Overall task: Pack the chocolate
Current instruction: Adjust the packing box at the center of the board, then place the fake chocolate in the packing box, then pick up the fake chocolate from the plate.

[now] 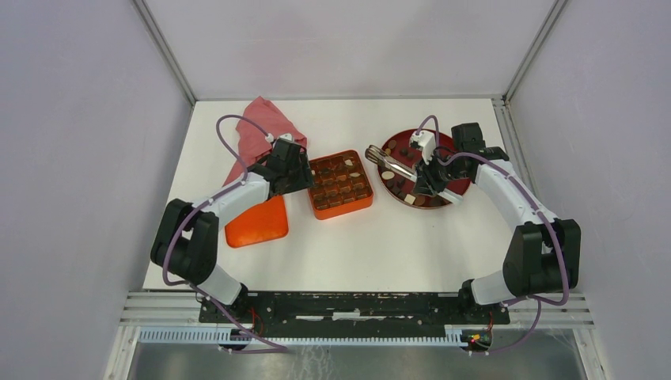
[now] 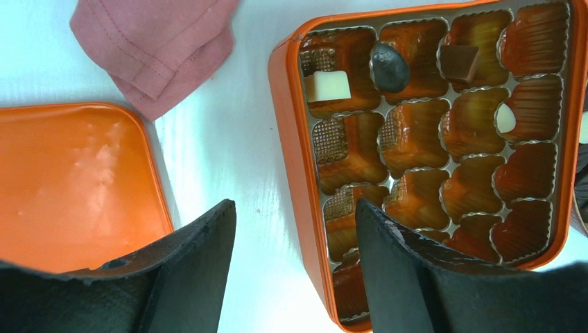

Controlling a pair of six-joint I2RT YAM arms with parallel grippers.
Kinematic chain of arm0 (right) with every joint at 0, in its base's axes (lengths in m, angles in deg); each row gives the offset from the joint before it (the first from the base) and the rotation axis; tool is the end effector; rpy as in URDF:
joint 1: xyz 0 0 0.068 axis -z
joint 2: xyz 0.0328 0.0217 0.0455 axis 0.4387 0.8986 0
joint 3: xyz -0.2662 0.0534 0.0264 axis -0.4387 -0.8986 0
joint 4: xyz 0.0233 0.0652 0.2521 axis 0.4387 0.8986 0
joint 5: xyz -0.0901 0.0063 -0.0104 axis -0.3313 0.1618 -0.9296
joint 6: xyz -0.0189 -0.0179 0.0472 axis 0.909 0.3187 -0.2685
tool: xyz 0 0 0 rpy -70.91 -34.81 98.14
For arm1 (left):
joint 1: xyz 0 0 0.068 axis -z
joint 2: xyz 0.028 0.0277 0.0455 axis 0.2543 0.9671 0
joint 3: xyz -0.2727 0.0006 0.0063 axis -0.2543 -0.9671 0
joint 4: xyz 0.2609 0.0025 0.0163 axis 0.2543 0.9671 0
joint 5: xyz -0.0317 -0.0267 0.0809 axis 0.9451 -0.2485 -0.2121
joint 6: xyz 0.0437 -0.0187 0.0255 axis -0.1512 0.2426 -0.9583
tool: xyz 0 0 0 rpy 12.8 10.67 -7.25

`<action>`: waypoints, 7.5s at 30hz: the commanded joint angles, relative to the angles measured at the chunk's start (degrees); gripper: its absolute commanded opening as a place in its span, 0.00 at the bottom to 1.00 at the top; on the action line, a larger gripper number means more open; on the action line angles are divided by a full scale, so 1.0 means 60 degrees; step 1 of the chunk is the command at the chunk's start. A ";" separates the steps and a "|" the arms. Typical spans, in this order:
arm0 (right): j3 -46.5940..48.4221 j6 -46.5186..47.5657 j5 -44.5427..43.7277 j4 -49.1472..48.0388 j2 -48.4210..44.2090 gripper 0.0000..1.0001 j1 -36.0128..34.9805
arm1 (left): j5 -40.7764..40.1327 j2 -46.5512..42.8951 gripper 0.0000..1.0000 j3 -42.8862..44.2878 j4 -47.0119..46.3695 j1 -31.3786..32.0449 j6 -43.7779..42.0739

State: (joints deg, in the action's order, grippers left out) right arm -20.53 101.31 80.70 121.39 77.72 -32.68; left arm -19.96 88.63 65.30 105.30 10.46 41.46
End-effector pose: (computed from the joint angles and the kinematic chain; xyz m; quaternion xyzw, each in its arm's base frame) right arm 0.2852 0.0551 0.2575 -0.3821 0.8379 0.2507 0.2984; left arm 0.2977 -0.1341 0.2080 -0.0970 0.9349 -0.1030 0.3255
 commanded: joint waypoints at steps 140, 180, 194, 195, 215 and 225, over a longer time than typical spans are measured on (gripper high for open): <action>0.1508 0.0964 -0.1281 0.0987 0.0370 0.35 -0.2298 | -0.1352 -0.2225 0.51 0.0665 -0.0394 0.1590 0.0562; -0.0419 0.0466 -0.0182 0.0348 -0.1480 0.35 0.1739 | -0.0171 -0.3217 0.88 0.0758 -0.1922 0.1565 0.0714; -0.0254 0.0439 -0.0068 0.0360 -0.1326 0.35 0.1754 | -0.0202 -0.3220 0.88 0.0761 -0.1844 0.1549 0.0674; -0.0239 0.0450 -0.0074 0.0381 -0.1325 0.36 0.1754 | -0.0204 -0.3209 0.88 0.0762 -0.1843 0.1556 0.0670; -0.0193 0.0421 -0.0575 0.0369 -0.1184 0.35 0.1829 | -0.0279 -0.3202 0.88 0.0843 -0.1756 0.1527 0.0567; -0.0255 0.0266 -0.1763 0.0344 -0.1156 0.35 0.2120 | -0.0487 -0.3559 0.95 0.0572 -0.1881 0.1412 0.0793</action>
State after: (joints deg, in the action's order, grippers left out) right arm -23.44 103.76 72.00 125.65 70.88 -20.24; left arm -21.73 69.48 68.40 95.81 19.42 44.34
